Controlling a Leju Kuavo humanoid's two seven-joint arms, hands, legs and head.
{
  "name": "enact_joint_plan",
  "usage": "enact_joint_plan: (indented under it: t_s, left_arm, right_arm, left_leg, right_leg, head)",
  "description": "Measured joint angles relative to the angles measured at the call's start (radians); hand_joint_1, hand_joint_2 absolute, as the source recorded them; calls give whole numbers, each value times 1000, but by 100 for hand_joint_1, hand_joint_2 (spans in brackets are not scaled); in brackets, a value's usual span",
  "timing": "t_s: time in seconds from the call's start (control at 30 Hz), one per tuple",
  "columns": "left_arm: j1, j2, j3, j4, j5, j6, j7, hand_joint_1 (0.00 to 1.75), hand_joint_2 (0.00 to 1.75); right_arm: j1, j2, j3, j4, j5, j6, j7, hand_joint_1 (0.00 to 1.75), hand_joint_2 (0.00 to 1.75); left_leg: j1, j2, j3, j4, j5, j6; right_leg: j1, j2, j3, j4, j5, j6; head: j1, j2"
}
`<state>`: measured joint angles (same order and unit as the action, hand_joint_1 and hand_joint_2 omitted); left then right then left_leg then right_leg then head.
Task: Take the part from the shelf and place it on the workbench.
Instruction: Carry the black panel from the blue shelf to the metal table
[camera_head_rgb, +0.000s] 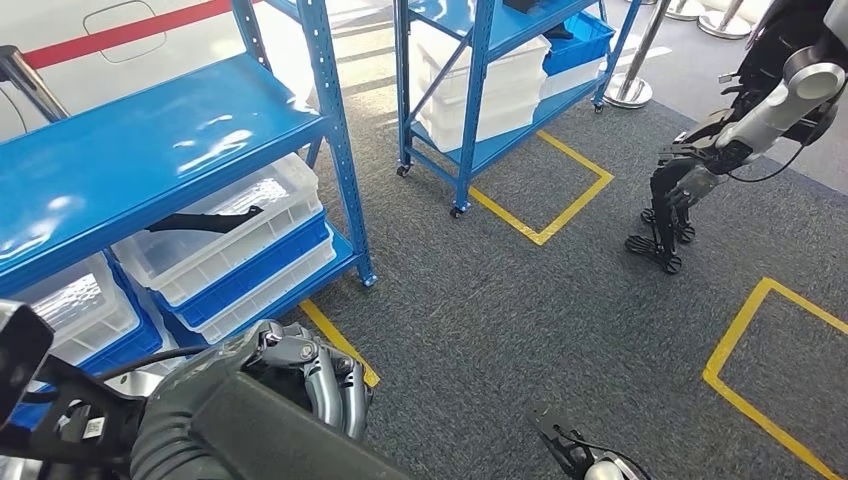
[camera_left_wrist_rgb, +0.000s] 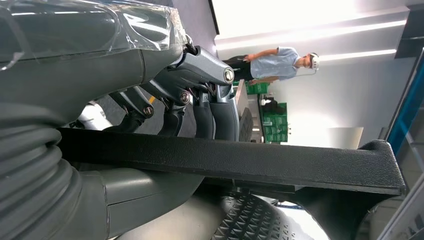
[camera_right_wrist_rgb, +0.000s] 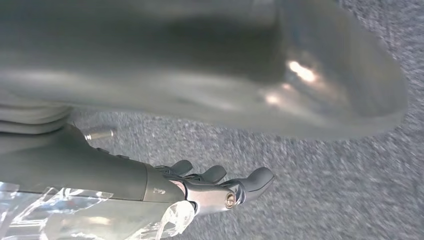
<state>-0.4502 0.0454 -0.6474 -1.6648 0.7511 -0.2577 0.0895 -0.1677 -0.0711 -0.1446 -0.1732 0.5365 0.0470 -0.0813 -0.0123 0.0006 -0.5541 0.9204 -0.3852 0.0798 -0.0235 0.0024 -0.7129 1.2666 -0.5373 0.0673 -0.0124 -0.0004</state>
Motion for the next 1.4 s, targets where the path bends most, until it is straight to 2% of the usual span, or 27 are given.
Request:
enact_joint_plan:
  t_s: [0.03,0.1,0.17,0.2,0.23,0.3,0.33,0.37,0.43,0.47,0.5,0.53,0.57,0.63,0.7,0.77,0.83,0.87,0.93,1.0,1.03,1.07,1.13,1.2,1.3,1.37,1.4]
  left_arm:
    - [0,0,0,0,-1,0,-3,175,175]
    - [0,0,0,0,-2,-1,-8,175,175]
    - [-1,0,0,0,-4,-1,-12,175,175]
    - [-2,0,0,0,-5,-2,-12,175,175]
    - [-3,0,0,0,-7,-2,-13,175,175]
    - [-3,0,0,0,-10,-3,-13,175,175]
    - [-3,0,-1,0,-11,-3,-14,175,175]
    - [-3,0,-1,0,-13,-4,-14,175,175]
    - [-1,0,-2,0,-15,-4,-17,175,175]
    - [0,0,-2,0,-16,-5,-19,175,175]
    - [1,0,-3,0,-17,-6,-21,175,175]
    - [2,0,-4,0,-18,-6,-22,175,175]
    - [2,0,-4,0,-19,-7,-24,175,175]
    - [3,0,-5,0,-22,-8,-27,175,175]
    - [4,0,-5,0,-26,-9,-29,175,175]
    - [5,0,-6,0,-32,-11,-31,175,175]
    - [5,0,-6,0,-37,-13,-34,175,175]
    - [6,-1,-6,0,-40,-14,-36,175,175]
    - [10,0,-7,0,-48,-15,-41,175,175]
    - [16,0,-8,0,-53,-16,-46,175,175]
    - [18,0,-9,0,-55,-16,-48,175,175]
    - [19,0,-9,0,-57,-18,-49,175,175]
    - [17,-1,-9,0,-61,-22,-51,175,175]
    - [15,-1,-9,0,-64,-27,-55,175,175]
    - [14,-1,-9,0,-66,-31,-61,175,175]
    - [14,-1,-9,0,-66,-31,-63,175,175]
    - [14,-1,-9,0,-66,-31,-63,175,175]
  right_arm:
    - [0,0,0,0,0,1,0,0,0]
    - [-1,-1,0,0,1,2,0,0,0]
    - [-3,-4,0,0,-1,3,3,0,0]
    - [-5,-5,0,0,-3,4,7,0,0]
    - [-5,-5,0,0,-7,4,10,0,0]
    - [-4,-4,0,0,-11,5,17,0,0]
    - [-3,-4,0,0,-12,6,20,0,0]
    - [-2,-4,0,0,-13,6,21,0,0]
    - [-1,-4,-1,0,-13,6,21,0,0]
    - [1,-4,-1,0,-14,6,20,0,0]
    - [2,-4,-2,0,-14,6,20,0,0]
    - [4,-4,-2,0,-15,7,19,0,0]
    - [5,-4,-2,0,-15,8,17,0,0]
    - [5,-3,-3,0,-16,9,12,0,0]
    - [5,-2,-3,0,-16,12,7,0,0]
    - [8,-2,-3,0,-14,16,1,0,0]
    - [13,-2,-3,0,-12,21,-6,0,0]
    - [14,-2,-3,0,-11,22,-9,0,0]
    - [15,-1,-3,0,-10,23,-13,0,0]
    - [18,-1,-3,0,-10,23,-14,0,0]
    - [19,-1,-3,0,-10,24,-14,0,0]
    - [20,-1,-3,0,-10,25,-13,0,0]
    - [18,-1,-4,0,-11,26,-11,0,0]
    - [13,-1,-4,0,-13,29,-9,0,0]
    - [12,-1,-5,0,-16,33,-4,0,0]
    - [14,-1,-6,0,-19,34,-1,0,0]
    - [14,-1,-7,0,-20,34,0,0,0]
  left_leg:
    - [-4,0,-14,0,10,1]
    - [-10,0,-38,2,29,0]
    - [-16,1,-51,5,44,-5]
    - [-17,3,-54,7,51,-8]
    - [-16,5,-57,8,58,-13]
    - [-12,7,-66,15,56,-23]
    - [-9,6,-77,40,34,-30]
    - [-6,4,-97,87,-2,-38]
    - [5,3,-150,236,-88,-52]
    - [11,3,-171,299,-111,-58]
    - [16,3,-175,331,-116,-63]
    - [20,3,-159,319,-102,-68]
    - [25,0,-122,266,-75,-72]
    - [32,-26,-31,118,-26,-75]
    - [34,-49,10,36,-14,-71]
    - [31,-43,8,23,-18,-63]
    - [33,-29,7,15,-19,-52]
    - [34,-22,7,12,-18,-47]
    - [30,-7,7,12,-18,-39]
    - [25,10,7,13,-18,-34]
    - [23,17,8,13,-19,-33]
    - [23,24,9,14,-19,-33]
    - [18,38,11,18,-22,-36]
    - [11,53,8,23,-25,-42]
    - [10,70,3,30,-31,-51]
    - [15,47,-20,85,-71,-61]
    - [17,29,-46,146,-107,-65]
  right_leg:
    - [2,0,20,1,30,-4]
    - [9,0,110,-96,83,-19]
    - [19,-3,226,-260,64,-34]
    - [23,-4,263,-318,45,-39]
    - [26,-4,279,-352,36,-43]
    - [23,-3,277,-363,46,-53]
    - [21,-3,273,-366,54,-59]
    - [18,-3,267,-368,63,-64]
    - [17,2,250,-367,76,-67]
    - [16,6,243,-367,81,-65]
    - [15,11,236,-366,85,-63]
    - [12,17,232,-364,88,-60]
    - [10,24,228,-361,89,-57]
    - [6,38,221,-355,89,-49]
    - [4,52,208,-350,93,-35]
    - [3,63,194,-347,98,-21]
    - [2,46,176,-320,82,-12]
    - [3,32,156,-279,60,-9]
    - [3,13,88,-139,-1,-4]
    - [3,11,33,-32,-27,-3]
    - [3,10,31,-33,-13,-3]
    - [3,4,49,-76,17,-4]
    - [7,-27,117,-221,85,-9]
    - [13,-51,155,-309,114,-17]
    - [14,-32,148,-319,120,-32]
    - [12,-17,144,-321,127,-43]
    - [11,-9,141,-321,130,-48]
  head:
    - [0,0]
    - [0,0]
    - [0,0]
    - [0,0]
    - [0,0]
    - [0,0]
    - [0,0]
    - [-1,0]
    - [-2,0]
    - [-2,0]
    - [-2,0]
    - [-2,0]
    - [-2,0]
    - [-2,0]
    - [-2,0]
    - [-1,0]
    - [0,0]
    - [1,0]
    - [2,0]
    - [2,0]
    - [2,0]
    - [2,0]
    - [3,0]
    - [2,0]
    - [1,0]
    - [0,0]
    - [0,0]
